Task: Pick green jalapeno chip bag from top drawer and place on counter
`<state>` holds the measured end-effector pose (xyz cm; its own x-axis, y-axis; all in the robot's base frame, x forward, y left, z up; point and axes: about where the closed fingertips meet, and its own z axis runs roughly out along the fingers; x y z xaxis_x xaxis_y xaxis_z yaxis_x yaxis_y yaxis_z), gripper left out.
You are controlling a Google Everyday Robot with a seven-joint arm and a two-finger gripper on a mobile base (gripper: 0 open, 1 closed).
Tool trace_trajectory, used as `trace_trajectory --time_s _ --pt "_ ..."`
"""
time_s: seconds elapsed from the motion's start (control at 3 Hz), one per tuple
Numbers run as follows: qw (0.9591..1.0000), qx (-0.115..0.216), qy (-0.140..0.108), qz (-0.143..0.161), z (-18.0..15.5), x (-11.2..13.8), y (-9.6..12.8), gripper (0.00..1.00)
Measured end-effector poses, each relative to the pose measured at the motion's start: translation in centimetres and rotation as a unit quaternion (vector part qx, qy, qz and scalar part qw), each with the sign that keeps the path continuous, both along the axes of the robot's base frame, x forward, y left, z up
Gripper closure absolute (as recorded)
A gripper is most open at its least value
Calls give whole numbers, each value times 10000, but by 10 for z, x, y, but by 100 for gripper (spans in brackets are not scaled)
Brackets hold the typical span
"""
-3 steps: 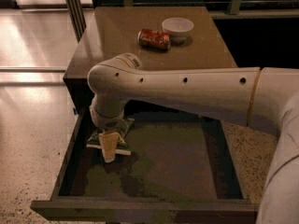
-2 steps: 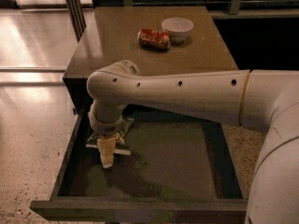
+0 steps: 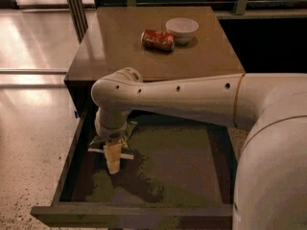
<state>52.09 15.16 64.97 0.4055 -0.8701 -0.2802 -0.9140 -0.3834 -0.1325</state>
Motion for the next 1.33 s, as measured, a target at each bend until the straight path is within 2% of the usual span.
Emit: trace_trajectory --time_s 0.33,0.67,1.33 --pt "9998 -152 93 36 -21 8 -5 0" --pt "9998 -154 98 35 -22 8 -5 19" --pt "9998 -154 99 35 -22 8 -5 66"
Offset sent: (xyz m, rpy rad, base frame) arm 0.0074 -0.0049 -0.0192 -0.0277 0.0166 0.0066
